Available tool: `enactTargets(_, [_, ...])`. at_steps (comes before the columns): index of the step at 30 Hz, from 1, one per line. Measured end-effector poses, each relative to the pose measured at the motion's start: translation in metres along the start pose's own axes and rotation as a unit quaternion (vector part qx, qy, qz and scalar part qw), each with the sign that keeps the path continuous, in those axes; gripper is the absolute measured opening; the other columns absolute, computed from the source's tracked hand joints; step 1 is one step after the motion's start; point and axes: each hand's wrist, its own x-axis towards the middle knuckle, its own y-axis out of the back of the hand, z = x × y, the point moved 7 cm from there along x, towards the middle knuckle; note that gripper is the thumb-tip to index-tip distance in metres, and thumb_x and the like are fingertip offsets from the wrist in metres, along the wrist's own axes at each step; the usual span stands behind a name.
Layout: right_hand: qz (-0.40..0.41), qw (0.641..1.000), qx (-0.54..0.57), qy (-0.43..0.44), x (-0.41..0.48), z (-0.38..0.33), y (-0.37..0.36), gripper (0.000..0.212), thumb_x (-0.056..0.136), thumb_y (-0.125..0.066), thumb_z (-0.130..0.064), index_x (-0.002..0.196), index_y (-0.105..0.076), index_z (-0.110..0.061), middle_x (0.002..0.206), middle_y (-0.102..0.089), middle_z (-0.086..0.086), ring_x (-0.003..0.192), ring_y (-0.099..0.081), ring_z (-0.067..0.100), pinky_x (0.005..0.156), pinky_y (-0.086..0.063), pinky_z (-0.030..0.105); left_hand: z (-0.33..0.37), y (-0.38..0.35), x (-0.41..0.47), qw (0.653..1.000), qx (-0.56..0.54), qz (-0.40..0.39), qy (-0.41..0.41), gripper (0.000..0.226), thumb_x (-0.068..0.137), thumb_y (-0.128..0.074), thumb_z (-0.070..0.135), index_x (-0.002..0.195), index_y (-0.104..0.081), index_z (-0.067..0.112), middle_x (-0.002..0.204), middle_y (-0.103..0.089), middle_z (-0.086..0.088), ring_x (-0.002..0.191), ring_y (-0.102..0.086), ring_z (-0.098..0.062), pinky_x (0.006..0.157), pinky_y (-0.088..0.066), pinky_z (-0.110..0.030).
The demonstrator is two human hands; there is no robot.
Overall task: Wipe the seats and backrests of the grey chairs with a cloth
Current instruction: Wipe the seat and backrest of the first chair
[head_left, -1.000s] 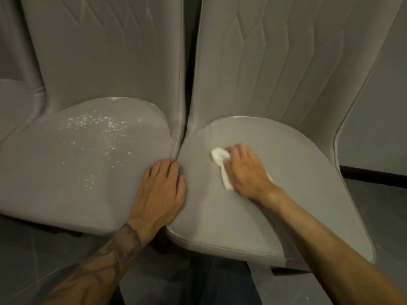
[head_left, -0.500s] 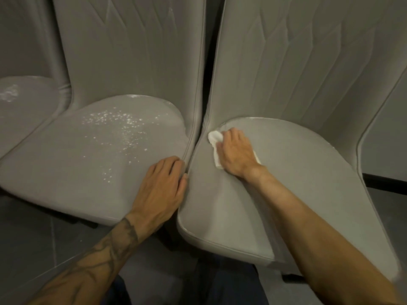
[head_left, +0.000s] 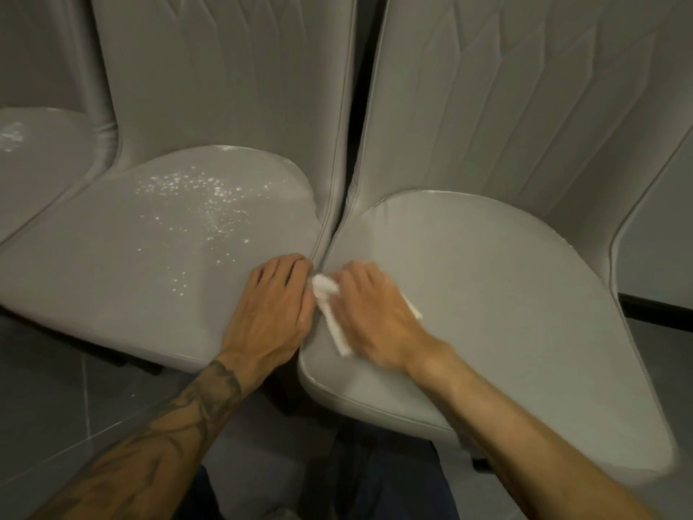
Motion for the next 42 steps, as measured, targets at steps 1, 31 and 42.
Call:
enactTargets(1, [-0.008, 1.0, 0.015, 0.026, -0.016, -0.009, 0.002, 0.028, 0.106, -0.035, -0.03, 0.119, -0.053, -0.014, 0.112, -0.052, 0.006, 0.097, -0.048, 0.025, 0.084, -0.04, 0.039, 0.0, 0.001, 0.0, 1.0, -0.011, -0.005, 0.002, 0.047, 0.1, -0.03, 0.026, 0.128, -0.062, 0.006, 0.129, -0.064, -0.014, 0.116, -0.061, -0.032, 0.105, -0.046, -0.046])
enactTargets(31, [0.069, 0.963, -0.077, -0.25, -0.181, 0.06, 0.057, 0.03, 0.103, -0.039, -0.025, 0.129, -0.051, -0.016, 0.122, -0.051, 0.003, 0.098, -0.049, 0.025, 0.084, -0.042, 0.038, -0.001, -0.004, -0.001, 0.999, 0.024, 0.01, -0.018, 0.047, 0.101, -0.042, 0.051, 0.127, -0.059, 0.016, 0.132, -0.058, -0.007, 0.119, -0.054, -0.028, 0.102, -0.041, -0.043])
enactTargets(42, [0.07, 0.976, -0.029, -0.203, -0.066, 0.025, 0.023, 0.025, 0.103, -0.04, -0.024, 0.12, -0.055, -0.015, 0.116, -0.054, 0.007, 0.1, -0.048, 0.03, 0.088, -0.04, 0.042, 0.001, -0.003, -0.003, 1.0, 0.026, -0.009, -0.009, 0.049, 0.101, -0.041, 0.049, 0.129, -0.06, 0.014, 0.135, -0.059, -0.009, 0.121, -0.055, -0.03, 0.104, -0.043, -0.046])
